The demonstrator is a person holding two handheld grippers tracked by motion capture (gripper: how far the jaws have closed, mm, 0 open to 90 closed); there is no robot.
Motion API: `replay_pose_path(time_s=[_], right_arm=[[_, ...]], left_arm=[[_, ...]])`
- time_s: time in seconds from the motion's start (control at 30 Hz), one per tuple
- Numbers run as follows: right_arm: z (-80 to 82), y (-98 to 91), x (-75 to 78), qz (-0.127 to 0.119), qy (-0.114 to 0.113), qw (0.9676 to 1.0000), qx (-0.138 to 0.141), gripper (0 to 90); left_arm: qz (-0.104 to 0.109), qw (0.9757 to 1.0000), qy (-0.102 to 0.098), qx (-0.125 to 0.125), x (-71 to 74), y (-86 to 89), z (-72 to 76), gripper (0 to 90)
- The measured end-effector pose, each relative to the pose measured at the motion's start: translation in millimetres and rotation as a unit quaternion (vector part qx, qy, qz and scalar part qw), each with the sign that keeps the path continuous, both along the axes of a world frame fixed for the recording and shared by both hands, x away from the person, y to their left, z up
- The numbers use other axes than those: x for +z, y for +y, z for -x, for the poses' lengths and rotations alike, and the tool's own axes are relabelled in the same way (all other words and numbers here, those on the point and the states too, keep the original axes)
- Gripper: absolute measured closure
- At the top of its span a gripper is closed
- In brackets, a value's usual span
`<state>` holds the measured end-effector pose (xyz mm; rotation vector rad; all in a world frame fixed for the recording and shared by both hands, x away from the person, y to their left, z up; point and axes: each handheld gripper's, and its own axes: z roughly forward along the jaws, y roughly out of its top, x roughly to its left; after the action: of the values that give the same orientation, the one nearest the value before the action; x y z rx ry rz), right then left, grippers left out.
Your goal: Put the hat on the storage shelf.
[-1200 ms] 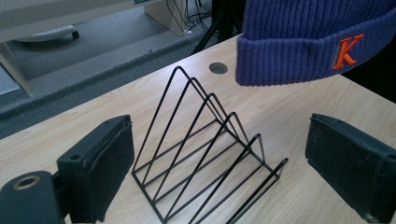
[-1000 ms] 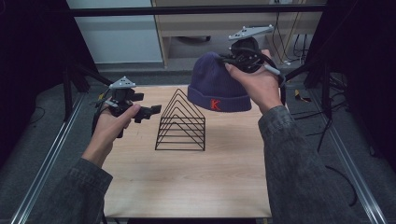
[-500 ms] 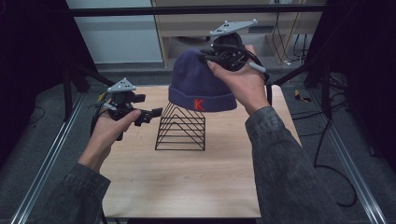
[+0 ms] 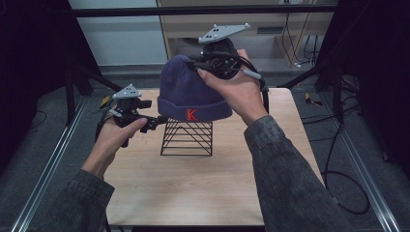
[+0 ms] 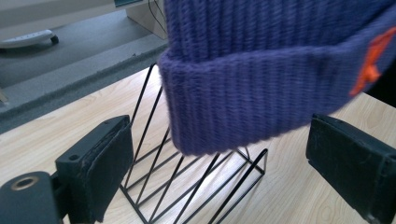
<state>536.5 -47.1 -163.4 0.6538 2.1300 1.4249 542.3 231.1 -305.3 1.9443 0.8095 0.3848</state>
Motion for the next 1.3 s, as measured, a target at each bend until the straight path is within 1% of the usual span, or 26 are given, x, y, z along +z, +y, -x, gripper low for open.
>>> replay_pose_path(time_s=[0.1,0.13,0.2,0.23,0.27,0.3,0.37,0.4,0.43,0.47,0.5,0.53,0.57,0.63,0.67,0.7,0.73,0.8,0.83,0.93,1.07,1.17,1.27,1.3], right_arm=[[2.0,1.4,0.5,-0.003,0.001,1.0,0.005,81.5],[2.9,2.0,0.7,-0.003,0.001,1.0,0.008,81.5],[4.3,3.3,1.2,-0.006,0.001,0.9999,0.011,81.5],[4.6,3.9,1.5,-0.006,0.0,0.9999,0.014,81.5],[5.3,5.2,1.2,-0.008,0.0,0.9998,0.017,81.5],[5.3,5.2,1.2,-0.008,0.0,0.9998,0.017,81.5],[5.8,6.9,0.1,-0.005,0.002,0.9998,0.02,81.5],[5.6,7.8,-1.0,-0.005,0.003,0.9998,0.02,81.5],[5.4,8.4,-2.0,-0.003,0.004,0.9997,0.022,81.5],[4.6,9.3,-4.0,-0.003,0.006,0.9997,0.022,81.5],[4.6,9.3,-4.0,-0.003,0.006,0.9997,0.022,81.5],[4.0,9.1,-4.7,-0.003,0.006,0.9997,0.023,81.5],[2.8,8.2,-6.1,-0.005,0.007,0.9997,0.022,81.5],[1.5,6.3,-6.9,-0.006,0.01,0.9997,0.021,81.5],[1.5,6.3,-6.9,-0.006,0.01,0.9997,0.021,81.5],[1.0,5.3,-7.2,-0.007,0.011,0.9997,0.019,81.5],[-0.5,2.1,-7.5,-0.007,0.012,0.9998,0.016,81.5],[-2.5,-1.2,-8.6,-0.006,0.014,0.9998,0.01,81.5],[-3.8,-3.1,-9.4,-0.002,0.014,0.9999,0.007,81.5],[-6.2,-7.3,-11.1,0.0,0.015,0.9999,0.001,81.5],[-12.4,-14.9,-15.1,-0.001,0.019,0.9997,-0.012,81.4],[-15.9,-17.1,-17.7,-0.003,0.021,0.9996,-0.017,81.3],[-18.6,-16.6,-20.1,0.001,0.021,0.9996,-0.021,81.3],[-20.1,-16.3,-21.2,0.002,0.022,0.9995,-0.022,81.2]], left_arm=[[-0.002,1.0,0.002,-0.001,-1.0,-0.1,-1.1,6.0],[0.002,1.0,0.001,-0.003,-0.9,-0.3,-1.4,6.1],[0.015,0.9999,0.001,-0.008,-0.4,-1.0,-1.8,6.0],[0.017,0.9998,0.001,-0.011,-0.4,-1.2,-2.2,6.0],[0.02,0.9997,0.007,-0.016,-2.0,-2.0,-4.2,5.8],[0.02,0.9997,0.007,-0.016,-2.0,-2.0,-4.2,5.7],[0.025,0.9993,0.017,-0.021,-4.0,-3.6,-6.3,5.8],[0.025,0.9992,0.019,-0.026,-4.8,-4.5,-7.1,6.5],[0.023,0.999,0.021,-0.032,-5.6,-5.5,-7.8,9.1],[0.025,0.9988,0.024,-0.034,-6.1,-6.2,-8.1,16.3],[0.025,0.9987,0.027,-0.034,-6.5,-7.2,-8.4,16.3],[0.023,0.9988,0.026,-0.034,-6.5,-8.2,-8.1,20.7],[0.024,0.9987,0.024,-0.038,-6.3,-9.1,-7.6,35.8],[0.022,0.9987,0.019,-0.042,-5.8,-10.7,-6.6,48.6],[0.024,0.9987,0.016,-0.042,-5.3,-11.2,-5.9,48.6],[0.024,0.9988,0.012,-0.041,-4.8,-11.6,-5.5,56.2],[0.023,0.999,0.011,-0.036,-3.5,-12.7,-5.2,65.1],[0.023,0.9991,0.009,-0.034,-2.8,-13.1,-5.1,69.8],[0.024,0.9993,0.009,-0.028,-2.3,-13.1,-5.2,71.3],[0.015,0.9998,0.0,-0.011,-0.1,-11.3,-4.8,72.8],[0.022,0.9996,-0.009,0.015,3.6,-5.2,-4.2,73.4],[0.017,0.9993,-0.017,0.028,8.0,-2.4,-2.1,73.3],[0.002,0.9988,-0.029,0.039,12.5,-1.0,-0.2,73.3],[-0.002,0.9987,-0.03,0.041,13.1,-0.7,-0.1,73.3]])
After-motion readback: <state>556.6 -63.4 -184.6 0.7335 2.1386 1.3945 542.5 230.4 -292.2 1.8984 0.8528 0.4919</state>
